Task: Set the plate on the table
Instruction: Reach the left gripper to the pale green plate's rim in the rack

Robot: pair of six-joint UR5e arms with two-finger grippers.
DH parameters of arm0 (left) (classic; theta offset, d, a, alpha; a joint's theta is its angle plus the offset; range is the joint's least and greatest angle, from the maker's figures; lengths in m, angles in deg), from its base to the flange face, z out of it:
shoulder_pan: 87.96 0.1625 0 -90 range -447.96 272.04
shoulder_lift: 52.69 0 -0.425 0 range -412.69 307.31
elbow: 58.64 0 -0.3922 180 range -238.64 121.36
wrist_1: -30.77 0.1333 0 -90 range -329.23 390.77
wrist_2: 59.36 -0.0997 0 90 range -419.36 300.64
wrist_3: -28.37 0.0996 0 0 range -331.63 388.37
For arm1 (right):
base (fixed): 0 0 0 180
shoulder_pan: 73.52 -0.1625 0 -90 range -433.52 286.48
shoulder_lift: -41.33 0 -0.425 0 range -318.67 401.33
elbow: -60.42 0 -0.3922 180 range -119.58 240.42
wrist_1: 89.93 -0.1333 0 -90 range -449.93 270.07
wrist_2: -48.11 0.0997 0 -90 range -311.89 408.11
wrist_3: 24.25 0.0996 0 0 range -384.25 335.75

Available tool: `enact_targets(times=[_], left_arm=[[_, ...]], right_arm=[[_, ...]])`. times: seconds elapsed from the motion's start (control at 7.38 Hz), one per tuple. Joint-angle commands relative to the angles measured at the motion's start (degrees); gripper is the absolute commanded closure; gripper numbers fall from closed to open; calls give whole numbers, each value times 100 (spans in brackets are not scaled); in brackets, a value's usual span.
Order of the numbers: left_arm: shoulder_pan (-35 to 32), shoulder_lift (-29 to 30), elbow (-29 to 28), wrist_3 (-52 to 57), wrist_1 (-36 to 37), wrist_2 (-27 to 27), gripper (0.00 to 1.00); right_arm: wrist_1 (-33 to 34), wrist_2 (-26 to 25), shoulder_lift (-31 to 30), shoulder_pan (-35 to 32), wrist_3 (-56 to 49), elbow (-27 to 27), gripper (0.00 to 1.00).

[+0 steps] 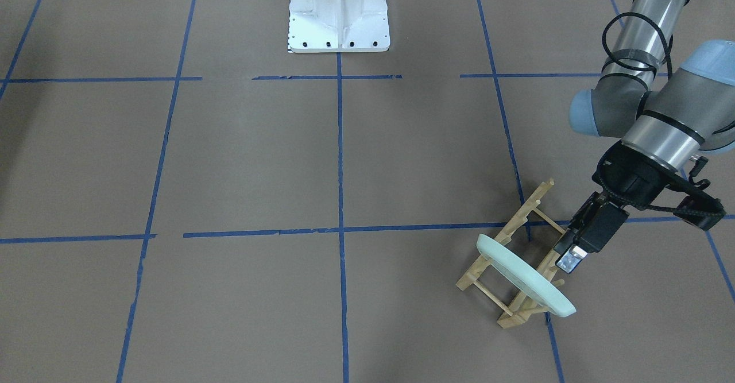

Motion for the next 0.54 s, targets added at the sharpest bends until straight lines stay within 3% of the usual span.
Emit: enact_targets(times=[0.0,0.41], left_arm=[[63,122,-115,3,-1,-156,11],[133,315,-343,4,-1,-356,18]], right_arm=[[0,0,-2,0,0,0,0],[0,0,-2,0,0,0,0]])
